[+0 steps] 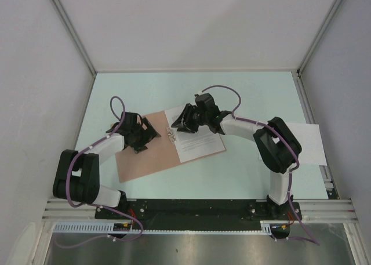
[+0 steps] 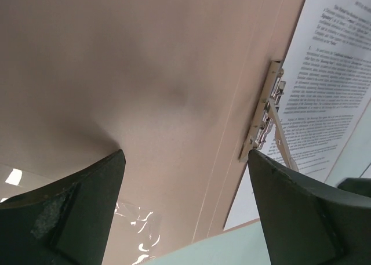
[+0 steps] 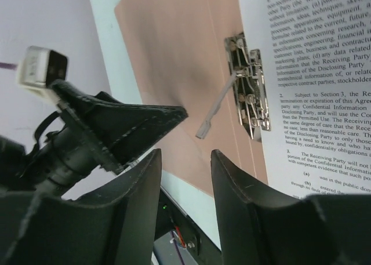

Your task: Put the files into the folder

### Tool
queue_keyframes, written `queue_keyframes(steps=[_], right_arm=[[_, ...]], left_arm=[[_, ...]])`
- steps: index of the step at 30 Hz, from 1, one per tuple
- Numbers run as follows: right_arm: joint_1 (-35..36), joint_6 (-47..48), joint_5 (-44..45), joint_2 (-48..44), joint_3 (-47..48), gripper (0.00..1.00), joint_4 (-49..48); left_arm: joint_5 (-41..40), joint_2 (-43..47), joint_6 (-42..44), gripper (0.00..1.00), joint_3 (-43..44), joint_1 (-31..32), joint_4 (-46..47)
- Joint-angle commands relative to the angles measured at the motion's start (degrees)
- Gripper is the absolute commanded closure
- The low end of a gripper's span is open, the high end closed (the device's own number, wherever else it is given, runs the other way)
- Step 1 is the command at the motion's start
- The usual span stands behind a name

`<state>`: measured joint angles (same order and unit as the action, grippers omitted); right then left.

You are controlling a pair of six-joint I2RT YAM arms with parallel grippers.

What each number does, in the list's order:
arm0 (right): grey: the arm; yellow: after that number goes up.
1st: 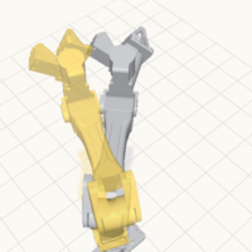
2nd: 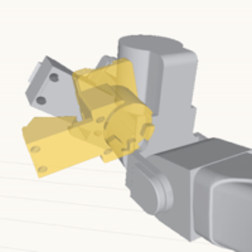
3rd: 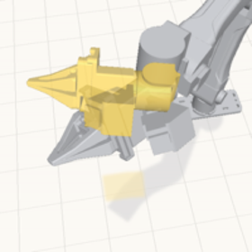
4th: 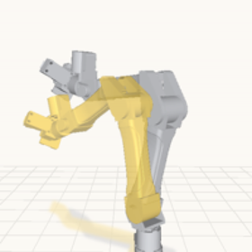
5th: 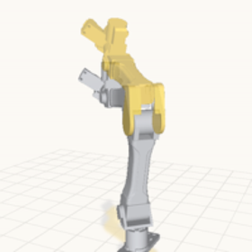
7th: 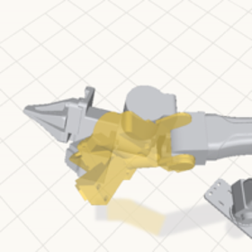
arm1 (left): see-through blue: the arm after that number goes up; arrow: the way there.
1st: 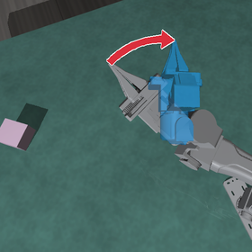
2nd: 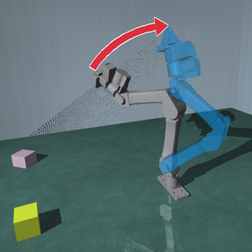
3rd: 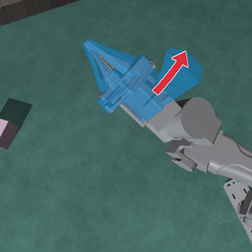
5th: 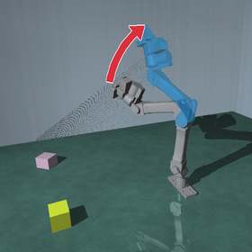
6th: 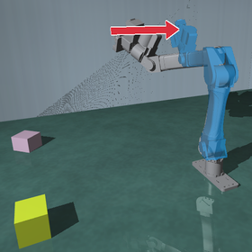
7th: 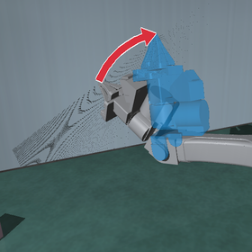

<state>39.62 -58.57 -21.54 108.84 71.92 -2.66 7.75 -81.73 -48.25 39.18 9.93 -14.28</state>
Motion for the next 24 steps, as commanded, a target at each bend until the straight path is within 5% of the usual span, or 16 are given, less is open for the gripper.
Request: queue_keyframes(steps=[1,9,24], right_arm=[[0.99,-4.98,-1.14,2.87,2.08,0.58,-3.23],[1.43,-7.17,-1.93,6.03,2.08,0.73,-5.78],[2.48,-8.85,-2.28,8.32,2.17,0.71,-7.80]], left_arm=[[-1.68,1.93,-2.46,0.07,-2.44,-0.09,5.05],[-1.86,2.55,-2.99,0.07,-4.81,-0.18,6.72],[-2.91,4.13,-2.46,0.07,-5.34,-0.09,6.37]])
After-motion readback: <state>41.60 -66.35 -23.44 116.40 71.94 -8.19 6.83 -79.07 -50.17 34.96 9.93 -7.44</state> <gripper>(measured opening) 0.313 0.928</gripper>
